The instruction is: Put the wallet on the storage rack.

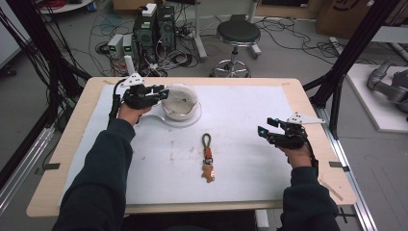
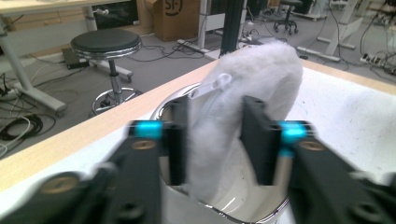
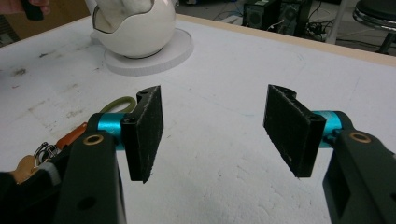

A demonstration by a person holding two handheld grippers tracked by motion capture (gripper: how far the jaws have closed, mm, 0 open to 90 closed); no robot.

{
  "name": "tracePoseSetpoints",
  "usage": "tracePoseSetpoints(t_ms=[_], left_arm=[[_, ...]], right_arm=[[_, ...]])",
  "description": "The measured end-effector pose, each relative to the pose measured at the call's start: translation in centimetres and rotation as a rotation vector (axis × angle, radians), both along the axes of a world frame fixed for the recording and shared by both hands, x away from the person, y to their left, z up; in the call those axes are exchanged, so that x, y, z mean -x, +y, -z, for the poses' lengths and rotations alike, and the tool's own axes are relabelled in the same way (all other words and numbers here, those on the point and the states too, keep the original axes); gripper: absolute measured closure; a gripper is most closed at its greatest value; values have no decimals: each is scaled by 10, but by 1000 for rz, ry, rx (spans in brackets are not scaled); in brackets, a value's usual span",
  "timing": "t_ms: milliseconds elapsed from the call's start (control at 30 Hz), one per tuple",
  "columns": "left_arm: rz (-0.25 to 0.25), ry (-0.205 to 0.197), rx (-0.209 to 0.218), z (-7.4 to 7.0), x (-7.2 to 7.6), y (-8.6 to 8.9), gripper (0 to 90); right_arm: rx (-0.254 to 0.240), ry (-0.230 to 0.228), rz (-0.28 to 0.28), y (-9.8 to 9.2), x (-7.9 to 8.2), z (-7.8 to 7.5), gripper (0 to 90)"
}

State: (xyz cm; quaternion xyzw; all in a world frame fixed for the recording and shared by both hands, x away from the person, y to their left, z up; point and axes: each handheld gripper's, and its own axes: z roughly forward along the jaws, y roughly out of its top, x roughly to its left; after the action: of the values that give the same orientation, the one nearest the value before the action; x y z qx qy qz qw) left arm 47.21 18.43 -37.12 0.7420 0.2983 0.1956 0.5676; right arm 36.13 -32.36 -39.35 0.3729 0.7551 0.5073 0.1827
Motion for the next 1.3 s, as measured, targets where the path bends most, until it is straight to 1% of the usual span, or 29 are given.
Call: tracePoseSetpoints(t_ms=[33,67,100,167,200,233,267,300,333,367,400,433,467,533,600,633,667,733,767,800,867,967,1100,1167,1233,1267,1300], left_arm=[[-5,3,-13,1,0,-1,747],[-4,7,-24,2,0,-2,789],[-9,18,-40,3,0,-2,802],[-26,40,-53,5,1,-1,810],[-48,51,-55,4,1,1,789],[-48,51,-55,4,1,1,749],[-85,65,-24,3,3,2,655],[-85,65,-24,3,3,2,558],[-97,80,7,3,5,3,558],[-98,81,30,3,7,3,477],[-89,54,55,2,14,4,443],[-89,54,55,2,14,4,415],[-91,51,69,2,18,5,415],[-87,51,99,-1,25,8,318],[-83,20,137,-4,34,13,295],[-86,18,147,-6,38,15,295],[-103,7,164,-8,45,19,259],[-122,-7,185,-11,55,27,244],[-131,-17,188,-12,61,31,225],[-144,-24,188,-13,67,34,209],[-170,-34,183,-12,77,42,188],[-194,-44,174,-6,91,52,188],[-235,-30,163,5,105,62,188],[-243,-17,163,11,111,64,188],[-259,-10,153,16,116,65,188],[-261,-10,158,21,121,66,188],[-261,-10,158,21,121,66,188]], right_arm=[[0,0,1,0,0,0,385],[0,3,2,0,0,0,386],[1,1,4,0,0,0,385],[-1,3,5,-1,1,0,385],[-5,5,11,-2,1,0,385],[-5,5,11,-2,1,0,385],[-5,3,15,-3,1,0,384],[-5,3,15,-3,1,0,384],[-6,4,16,-4,1,-1,383],[-5,-1,18,-4,1,-1,381],[-7,4,21,-5,1,-1,377],[-3,-2,24,-6,1,-1,375],[-3,-2,24,-6,1,-1,375],[-5,1,27,-6,1,-1,372],[-4,-6,33,-8,1,-2,366],[-4,-6,33,-8,1,-2,366],[-3,-5,37,-8,1,-2,354],[5,-7,42,-9,1,-3,345],[21,-11,59,-11,2,-3,310],[30,-14,72,-12,1,-3,296],[43,-7,94,-14,0,-3,256],[48,0,109,-16,0,-2,242],[62,4,118,-17,0,-1,223],[69,9,117,-17,0,0,223],[71,10,117,-16,0,0,223],[69,6,117,-16,1,-1,223],[69,6,117,-16,1,-1,223]])
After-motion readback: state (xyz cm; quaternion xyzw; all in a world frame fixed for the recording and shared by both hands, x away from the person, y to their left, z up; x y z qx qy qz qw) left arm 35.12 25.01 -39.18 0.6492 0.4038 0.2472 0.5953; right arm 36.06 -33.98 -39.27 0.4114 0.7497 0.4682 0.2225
